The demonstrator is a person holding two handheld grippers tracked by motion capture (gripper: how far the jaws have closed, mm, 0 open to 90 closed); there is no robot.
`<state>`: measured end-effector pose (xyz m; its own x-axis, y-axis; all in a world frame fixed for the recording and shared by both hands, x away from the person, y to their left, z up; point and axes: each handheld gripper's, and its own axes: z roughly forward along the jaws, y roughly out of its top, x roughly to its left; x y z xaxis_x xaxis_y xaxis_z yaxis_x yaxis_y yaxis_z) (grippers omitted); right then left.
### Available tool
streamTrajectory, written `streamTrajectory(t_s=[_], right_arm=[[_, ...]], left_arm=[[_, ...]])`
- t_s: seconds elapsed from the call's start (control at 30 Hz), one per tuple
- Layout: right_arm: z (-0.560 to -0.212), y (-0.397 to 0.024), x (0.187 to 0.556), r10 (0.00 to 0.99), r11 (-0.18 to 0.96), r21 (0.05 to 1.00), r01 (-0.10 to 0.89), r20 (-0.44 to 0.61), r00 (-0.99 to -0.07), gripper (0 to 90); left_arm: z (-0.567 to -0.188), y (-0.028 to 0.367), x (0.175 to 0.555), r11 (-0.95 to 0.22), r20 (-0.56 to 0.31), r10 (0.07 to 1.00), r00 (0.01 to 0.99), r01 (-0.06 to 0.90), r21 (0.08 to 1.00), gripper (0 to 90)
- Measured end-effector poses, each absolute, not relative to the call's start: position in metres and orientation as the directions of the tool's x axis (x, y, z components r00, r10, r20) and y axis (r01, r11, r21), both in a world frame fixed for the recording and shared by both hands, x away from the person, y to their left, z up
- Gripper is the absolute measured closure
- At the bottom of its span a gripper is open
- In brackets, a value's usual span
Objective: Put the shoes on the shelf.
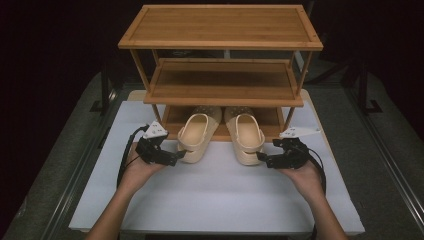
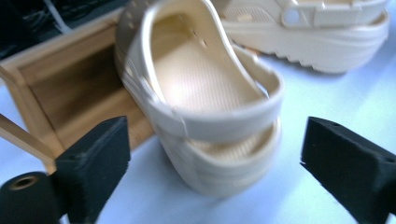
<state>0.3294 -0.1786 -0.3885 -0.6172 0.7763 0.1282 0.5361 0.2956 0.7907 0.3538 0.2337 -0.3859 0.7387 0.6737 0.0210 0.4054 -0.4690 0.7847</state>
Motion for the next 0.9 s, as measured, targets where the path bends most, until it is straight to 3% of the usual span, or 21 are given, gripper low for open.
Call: streamTrajectory(t_s=[0.1, 0.37, 0.9], right_arm=[[-0.4, -0.178, 0.328, 0.771, 0.316, 0.765, 0.561, 0.138, -0.622, 14.5], [-0.423, -0.167, 0.338, 0.755, 0.367, 0.737, 0.568, 0.121, -0.645, 13.5], [-0.437, -0.162, 0.356, 0.713, 0.341, 0.767, 0.544, 0.167, -0.681, 10.5]], left_arm=[[-0.403, 0.234, 0.354, -0.494, 0.011, 0.661, 0.75, 0.424, 0.759, 1.5], [-0.427, 0.22, 0.371, -0.531, 0.002, 0.645, 0.764, 0.446, 0.721, 0.0], [-0.443, 0.209, 0.382, -0.539, 0.005, 0.627, 0.779, 0.429, 0.725, 0.0]])
